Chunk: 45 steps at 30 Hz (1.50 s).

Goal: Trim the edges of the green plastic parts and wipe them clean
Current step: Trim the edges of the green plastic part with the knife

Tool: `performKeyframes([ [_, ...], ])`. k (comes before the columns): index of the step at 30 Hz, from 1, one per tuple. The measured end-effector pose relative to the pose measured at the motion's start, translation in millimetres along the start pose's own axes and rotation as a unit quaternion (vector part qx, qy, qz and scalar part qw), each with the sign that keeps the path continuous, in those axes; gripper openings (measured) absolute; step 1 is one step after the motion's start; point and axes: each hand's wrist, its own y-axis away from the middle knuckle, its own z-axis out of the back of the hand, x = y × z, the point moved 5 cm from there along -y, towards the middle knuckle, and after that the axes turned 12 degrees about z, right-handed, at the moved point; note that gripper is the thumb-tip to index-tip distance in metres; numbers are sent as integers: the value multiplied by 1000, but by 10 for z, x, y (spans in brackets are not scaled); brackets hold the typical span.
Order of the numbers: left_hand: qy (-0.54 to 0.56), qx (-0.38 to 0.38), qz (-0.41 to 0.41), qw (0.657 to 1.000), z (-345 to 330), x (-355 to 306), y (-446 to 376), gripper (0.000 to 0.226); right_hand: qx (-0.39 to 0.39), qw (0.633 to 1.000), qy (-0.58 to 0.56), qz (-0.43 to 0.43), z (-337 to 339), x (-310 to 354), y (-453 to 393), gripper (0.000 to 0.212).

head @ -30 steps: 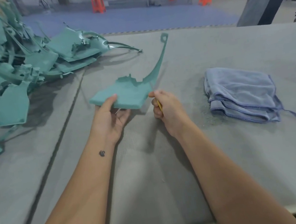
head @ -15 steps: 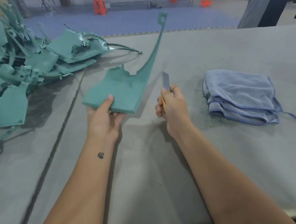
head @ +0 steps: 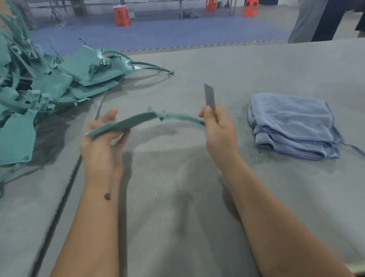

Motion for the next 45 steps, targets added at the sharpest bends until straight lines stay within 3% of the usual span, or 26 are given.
performKeyframes([
  [2, 74, 2, 64, 995, 112, 9, -37, 49, 0, 999, 39, 37, 129, 9, -97, 32],
  [3, 77, -6, 80, 994, 146, 13, -44, 46, 38, 999, 24, 22, 161, -18, -134, 33],
  [5, 71, -17, 95, 993, 149, 30, -45, 38, 173, 981, -44, -73, 111, -90, -113, 36],
  [7, 78, -15, 96, 992, 89, 49, -49, 38, 323, 930, -67, -159, 28, -114, 23, 37],
  [9, 79, -4, 87, 993, 41, 60, -47, 44, 394, 894, -121, -177, -19, -67, 102, 35],
  [12, 37, 4, 82, 996, -11, 95, -39, 47, 328, 900, -216, -186, -46, 21, 69, 35],
  [14, -11, -31, 104, 994, -69, 169, -17, 60, 216, 929, -232, -189, -71, -5, 25, 35],
  [16, -95, -47, 120, 987, -203, 275, 75, 54, 85, 948, -227, -205, -130, -54, 38, 36],
  [18, -219, 2, 135, 966, -421, 420, 235, 25, -10, 947, -222, -231, -200, -75, 102, 37],
  [20, -347, 70, 135, 925, -593, 567, 393, 28, -40, 951, -196, -237, -233, -75, 172, 38],
  [23, -465, 138, 92, 870, -732, 684, 486, 33, -39, 961, -174, -212, -220, -76, 206, 38],
  [25, -478, 141, 82, 863, -742, 704, 464, 28, -38, 962, -187, -198, -211, -63, 194, 37],
  [30, -381, 56, 74, 920, -507, 517, 276, 28, -24, 980, -142, -139, -107, -60, 170, 32],
  [33, -385, 39, 82, 918, -420, 506, 232, 30, 50, 984, -139, -101, -202, -35, 221, 36],
  [36, -381, 23, 86, 920, -422, 533, 232, 36, 134, 972, -139, -134, -342, -20, 291, 52],
  [40, -339, 3, 114, 934, -396, 539, 223, 57, 197, 967, -95, -129, -366, -4, 322, 32],
  [45, -264, 40, 157, 951, -430, 560, 226, 76, 240, 946, -178, -125, -399, 73, 354, 29],
])
